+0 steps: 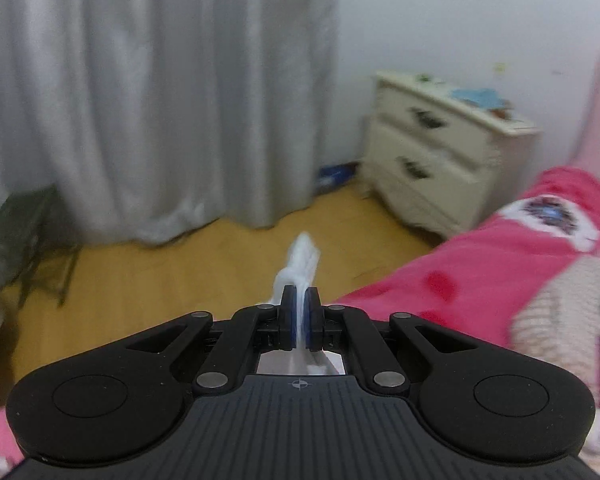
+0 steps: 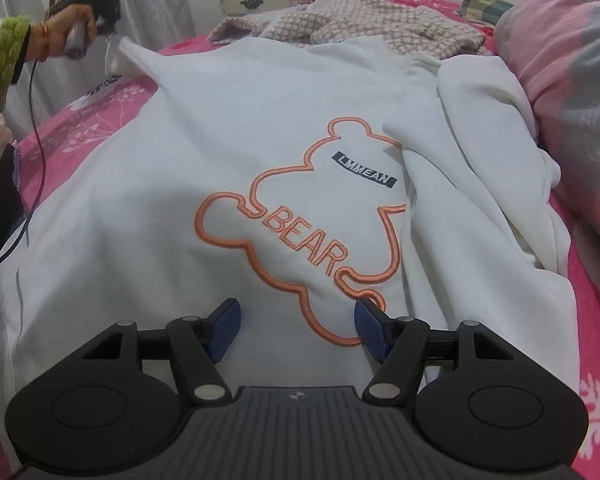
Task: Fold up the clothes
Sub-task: 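Open the left tool to lay the sleeve on the bedspread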
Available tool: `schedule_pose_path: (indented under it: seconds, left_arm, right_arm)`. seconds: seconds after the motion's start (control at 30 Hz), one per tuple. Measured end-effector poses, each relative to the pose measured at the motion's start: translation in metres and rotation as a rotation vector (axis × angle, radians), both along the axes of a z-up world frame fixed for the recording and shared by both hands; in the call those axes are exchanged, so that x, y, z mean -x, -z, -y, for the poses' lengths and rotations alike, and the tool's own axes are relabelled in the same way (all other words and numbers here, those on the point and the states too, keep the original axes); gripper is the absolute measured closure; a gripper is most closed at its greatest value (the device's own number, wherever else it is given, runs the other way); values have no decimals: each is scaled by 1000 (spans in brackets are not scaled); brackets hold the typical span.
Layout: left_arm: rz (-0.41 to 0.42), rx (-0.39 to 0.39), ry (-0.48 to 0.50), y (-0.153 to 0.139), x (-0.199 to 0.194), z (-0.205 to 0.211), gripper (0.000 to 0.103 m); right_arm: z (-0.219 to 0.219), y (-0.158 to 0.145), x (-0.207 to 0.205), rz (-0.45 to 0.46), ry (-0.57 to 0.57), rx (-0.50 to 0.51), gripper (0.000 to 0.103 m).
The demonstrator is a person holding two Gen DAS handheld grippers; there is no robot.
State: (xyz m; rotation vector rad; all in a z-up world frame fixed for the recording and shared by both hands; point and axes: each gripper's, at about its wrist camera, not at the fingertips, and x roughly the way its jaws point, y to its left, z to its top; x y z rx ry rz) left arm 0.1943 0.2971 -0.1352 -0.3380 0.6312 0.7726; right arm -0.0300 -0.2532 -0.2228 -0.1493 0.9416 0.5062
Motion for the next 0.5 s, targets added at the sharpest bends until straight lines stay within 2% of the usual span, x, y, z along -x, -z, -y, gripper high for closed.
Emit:
schedule_pose_path:
  seconds: [0.1, 0.2, 0.33, 0.43, 0.5]
  left_arm:
    - [0, 21, 29, 1, 4, -8, 99]
    - [-39, 36, 24, 4, 14, -23, 95]
    - [-110, 111, -96, 22, 38, -59, 93]
    - [-190, 125, -214, 30, 56, -83, 94]
    - [-207, 169, -301, 32, 68, -100, 94]
  right_arm:
    - [-1, 0, 0, 2, 1, 5, 36]
    - [-1, 1, -1, 5, 1, 5, 36]
    - [-2, 1, -1, 5, -1, 9, 35]
    - [-3, 1, -1, 1, -2, 10, 35]
    - [-3, 1, 0, 0, -1, 8, 33]
